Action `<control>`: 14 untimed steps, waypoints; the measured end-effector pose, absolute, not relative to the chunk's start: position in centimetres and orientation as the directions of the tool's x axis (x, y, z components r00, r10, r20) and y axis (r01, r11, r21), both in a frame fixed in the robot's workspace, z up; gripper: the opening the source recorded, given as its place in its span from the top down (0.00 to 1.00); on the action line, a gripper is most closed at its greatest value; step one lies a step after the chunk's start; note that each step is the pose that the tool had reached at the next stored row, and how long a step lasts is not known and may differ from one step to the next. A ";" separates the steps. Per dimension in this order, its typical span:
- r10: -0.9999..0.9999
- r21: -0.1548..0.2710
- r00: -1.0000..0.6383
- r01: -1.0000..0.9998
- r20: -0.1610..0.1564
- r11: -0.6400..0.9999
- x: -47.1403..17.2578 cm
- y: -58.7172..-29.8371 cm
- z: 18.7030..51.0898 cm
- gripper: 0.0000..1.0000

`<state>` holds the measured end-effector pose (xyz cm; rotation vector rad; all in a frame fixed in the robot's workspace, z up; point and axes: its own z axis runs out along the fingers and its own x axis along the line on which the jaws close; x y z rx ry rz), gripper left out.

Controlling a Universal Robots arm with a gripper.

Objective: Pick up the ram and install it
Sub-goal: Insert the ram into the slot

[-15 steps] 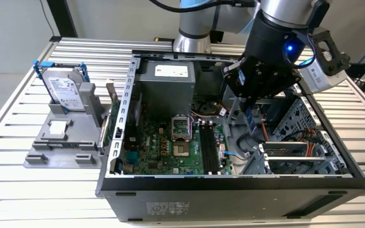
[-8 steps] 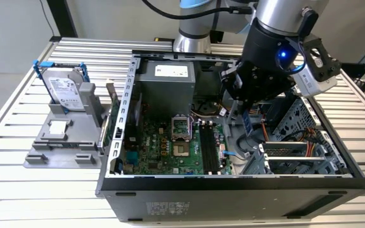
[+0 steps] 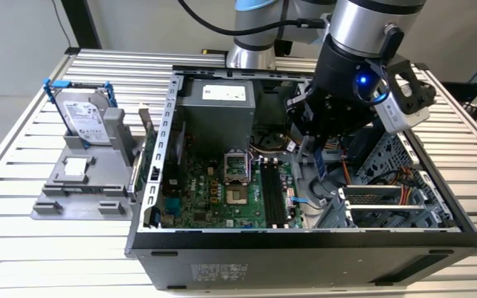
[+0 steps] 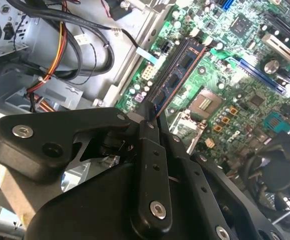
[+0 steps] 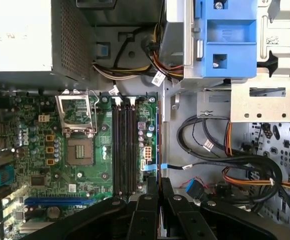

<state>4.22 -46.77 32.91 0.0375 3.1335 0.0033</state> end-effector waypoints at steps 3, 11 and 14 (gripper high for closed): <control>0.017 0.000 -1.000 0.017 -0.008 1.000 4.5 -46.6 32.4 1.00; 0.016 -0.009 -1.000 0.016 -0.008 1.000 4.5 -46.5 31.9 1.00; 0.016 -0.009 -1.000 0.016 -0.008 1.000 4.4 -46.5 30.8 1.00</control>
